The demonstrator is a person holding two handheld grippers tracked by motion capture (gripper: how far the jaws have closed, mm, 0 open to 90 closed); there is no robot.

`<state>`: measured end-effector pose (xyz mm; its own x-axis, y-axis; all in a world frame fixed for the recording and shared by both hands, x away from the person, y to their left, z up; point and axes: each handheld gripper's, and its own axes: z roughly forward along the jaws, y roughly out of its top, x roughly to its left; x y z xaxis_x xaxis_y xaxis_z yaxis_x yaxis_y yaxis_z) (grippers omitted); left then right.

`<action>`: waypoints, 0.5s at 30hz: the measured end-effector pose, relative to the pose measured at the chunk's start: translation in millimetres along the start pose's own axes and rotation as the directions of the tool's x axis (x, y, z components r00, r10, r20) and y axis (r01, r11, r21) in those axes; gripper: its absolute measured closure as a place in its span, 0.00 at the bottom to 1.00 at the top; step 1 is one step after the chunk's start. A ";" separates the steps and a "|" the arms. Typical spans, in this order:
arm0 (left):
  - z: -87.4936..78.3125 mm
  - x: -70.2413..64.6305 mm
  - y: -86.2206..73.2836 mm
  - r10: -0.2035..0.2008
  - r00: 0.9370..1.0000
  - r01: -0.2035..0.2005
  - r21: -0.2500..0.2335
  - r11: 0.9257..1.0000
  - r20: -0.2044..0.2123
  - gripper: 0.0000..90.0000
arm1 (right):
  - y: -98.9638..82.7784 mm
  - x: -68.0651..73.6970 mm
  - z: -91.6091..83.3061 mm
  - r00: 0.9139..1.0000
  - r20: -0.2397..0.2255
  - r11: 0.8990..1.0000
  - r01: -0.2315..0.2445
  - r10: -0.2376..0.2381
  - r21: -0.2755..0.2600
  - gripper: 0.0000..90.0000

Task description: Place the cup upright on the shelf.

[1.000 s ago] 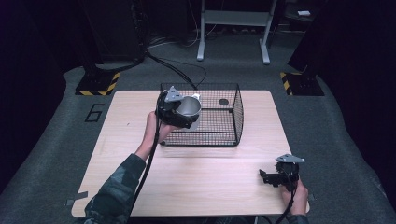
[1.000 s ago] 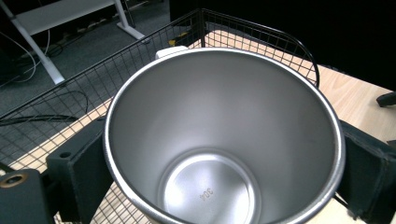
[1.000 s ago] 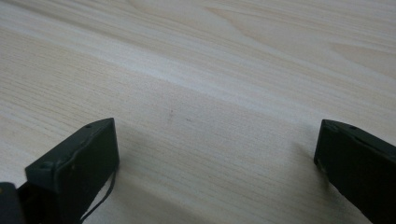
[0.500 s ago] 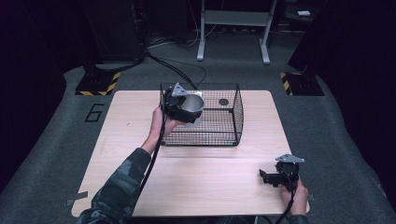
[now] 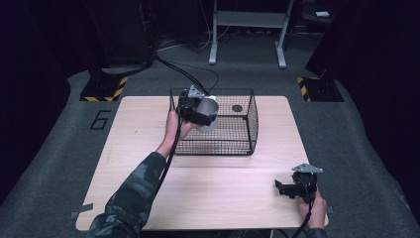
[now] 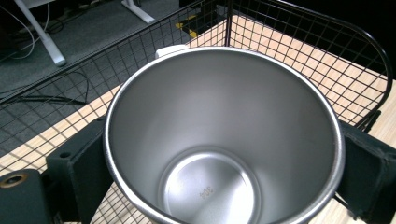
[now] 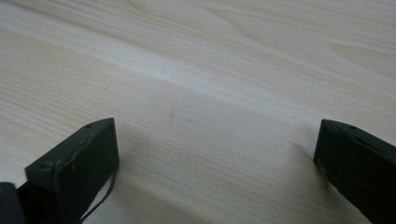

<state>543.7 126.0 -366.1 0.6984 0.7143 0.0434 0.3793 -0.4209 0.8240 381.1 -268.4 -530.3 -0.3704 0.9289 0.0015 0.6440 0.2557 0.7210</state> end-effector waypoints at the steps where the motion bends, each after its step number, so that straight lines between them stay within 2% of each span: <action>1: 3.9 0.1 0.4 0.000 1.000 0.000 0.005 1.000 -0.003 0.08 | 0.0 0.0 0.0 1.000 0.000 1.000 0.000 0.000 0.000 0.00; 6: 11.5 1.5 -0.6 -0.002 1.000 0.002 0.016 1.000 -0.002 0.08 | 0.1 0.3 0.1 1.000 0.000 1.000 -0.004 0.004 -0.001 0.00; 12: 22.9 6.4 -4.9 -0.024 1.000 0.025 0.043 0.999 -0.011 0.08 | 0.1 0.5 0.2 1.000 0.000 1.000 -0.006 0.006 -0.002 0.00; 13: 26.9 8.4 -5.6 -0.028 1.000 0.029 0.059 0.998 -0.011 0.08 | 0.0 0.0 0.0 1.000 0.000 1.000 0.000 0.000 0.000 0.00; 15: 30.9 9.8 -6.0 -0.042 0.999 0.043 0.057 0.997 -0.011 0.08 | 0.0 0.0 0.0 1.000 0.000 1.000 0.000 0.000 0.000 0.00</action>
<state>567.0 118.3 -388.1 0.6753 0.7374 0.0147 0.4429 -0.4214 0.7913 381.1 -268.4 -530.3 -0.3709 0.9287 0.0013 0.6440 0.2562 0.7209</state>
